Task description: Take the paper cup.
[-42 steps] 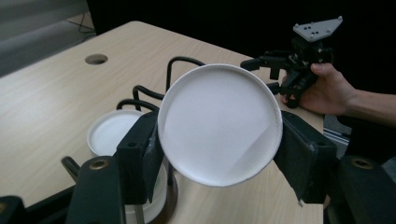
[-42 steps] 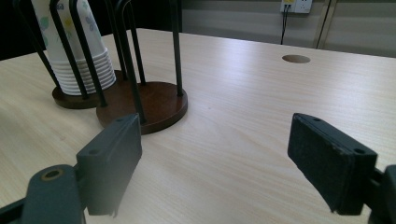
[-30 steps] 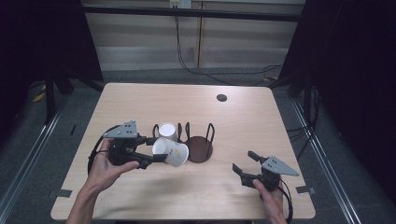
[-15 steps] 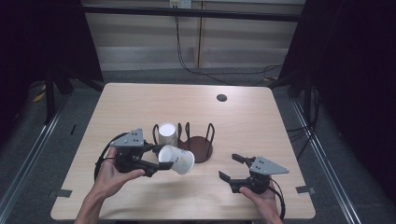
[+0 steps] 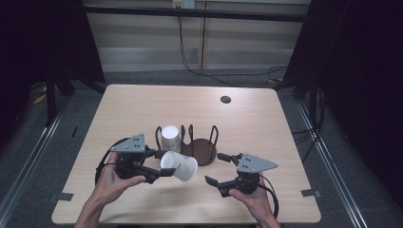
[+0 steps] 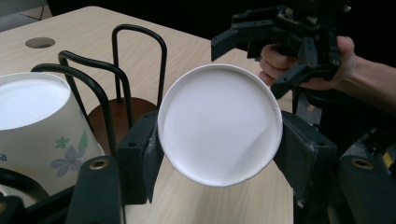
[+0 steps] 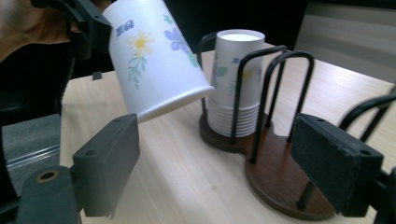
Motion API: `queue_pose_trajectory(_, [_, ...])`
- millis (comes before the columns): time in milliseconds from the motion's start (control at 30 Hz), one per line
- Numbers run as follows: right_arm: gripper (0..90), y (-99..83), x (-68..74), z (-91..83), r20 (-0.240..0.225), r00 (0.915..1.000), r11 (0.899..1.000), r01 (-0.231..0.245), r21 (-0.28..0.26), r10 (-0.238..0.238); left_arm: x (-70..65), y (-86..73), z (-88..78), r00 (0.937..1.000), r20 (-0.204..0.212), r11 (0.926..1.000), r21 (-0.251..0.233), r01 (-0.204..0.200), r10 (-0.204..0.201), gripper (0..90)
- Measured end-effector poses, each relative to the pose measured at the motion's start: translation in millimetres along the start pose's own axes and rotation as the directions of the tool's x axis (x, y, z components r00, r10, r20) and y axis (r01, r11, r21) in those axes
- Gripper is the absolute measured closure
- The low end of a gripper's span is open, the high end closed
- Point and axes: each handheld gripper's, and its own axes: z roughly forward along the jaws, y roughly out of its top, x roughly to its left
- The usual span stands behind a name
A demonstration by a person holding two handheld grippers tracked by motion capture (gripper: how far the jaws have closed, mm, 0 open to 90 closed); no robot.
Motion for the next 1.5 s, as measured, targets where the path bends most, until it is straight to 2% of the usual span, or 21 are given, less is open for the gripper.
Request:
queue_pose_trajectory(133, [17.0,6.7,1.6,6.0,-0.04,0.9992,1.0,0.008,-0.006,-0.008,-0.1,-1.9,-2.1,1.0,-0.006,1.0,0.004,0.0,0.0,36.7])
queue_pose_trajectory(267, [14.3,9.2,2.9,12.2,-0.06,0.9982,1.0,0.009,-0.008,-0.01,-0.9,-2.7,-4.4,1.0,-0.006,1.0,0.004,0.001,-0.001,36.7])
queue_pose_trajectory(533, [13.2,15.6,10.5,29.7,-0.141,0.9897,1.0,0.027,-0.016,-0.029,-3.8,-5.1,3.3,0.9999,0.01,0.9994,0.034,0.0,0.0,36.7])
queue_pose_trajectory(600, [13.2,14.0,11.8,32.3,-0.149,0.9884,1.0,0.027,-0.009,-0.028,-3.3,-6.3,2.6,0.9997,0.024,0.9993,0.038,0.004,-0.005,36.7])
queue_pose_trajectory(667, [13.2,10.4,12.4,35.8,-0.153,0.9878,1.0,0.028,-0.005,-0.029,-3.4,-8.0,2.4,0.9998,0.018,0.9986,0.052,0.005,-0.006,36.7])
queue_pose_trajectory(867, [13.3,4.5,14.9,44.9,-0.175,0.9844,1.0,0.015,0.004,-0.014,-3.4,-8.5,4.2,0.9996,0.029,0.9989,0.046,0.004,-0.006,36.7])
queue_pose_trajectory(1000, [13.2,1.7,17.5,52.4,-0.185,0.9824,0.999,0.03,0.029,-0.024,-5.9,-7.1,5.1,0.9995,0.03,0.999,0.045,0.0,-0.001,36.7])
queue_pose_trajectory(1100, [13.5,-0.6,18.3,55.3,-0.185,0.9826,0.999,0.023,0.041,-0.015,-8.0,-6.6,6.7,0.9993,0.036,0.9983,0.057,-0.01,0.008,36.7])
queue_pose_trajectory(1267, [14.3,-1.9,17.9,56.2,-0.19,0.9815,0.999,0.027,0.018,-0.023,-8.4,-5.6,6.5,0.999,0.043,0.9987,0.05,-0.008,0.006,36.7])
queue_pose_trajectory(1500, [15.1,-3.6,19.6,59.4,-0.194,0.9804,0.999,0.039,0.017,-0.035,-9.9,-4.4,9.3,0.9988,0.048,0.9989,0.046,-0.009,0.006,36.7])
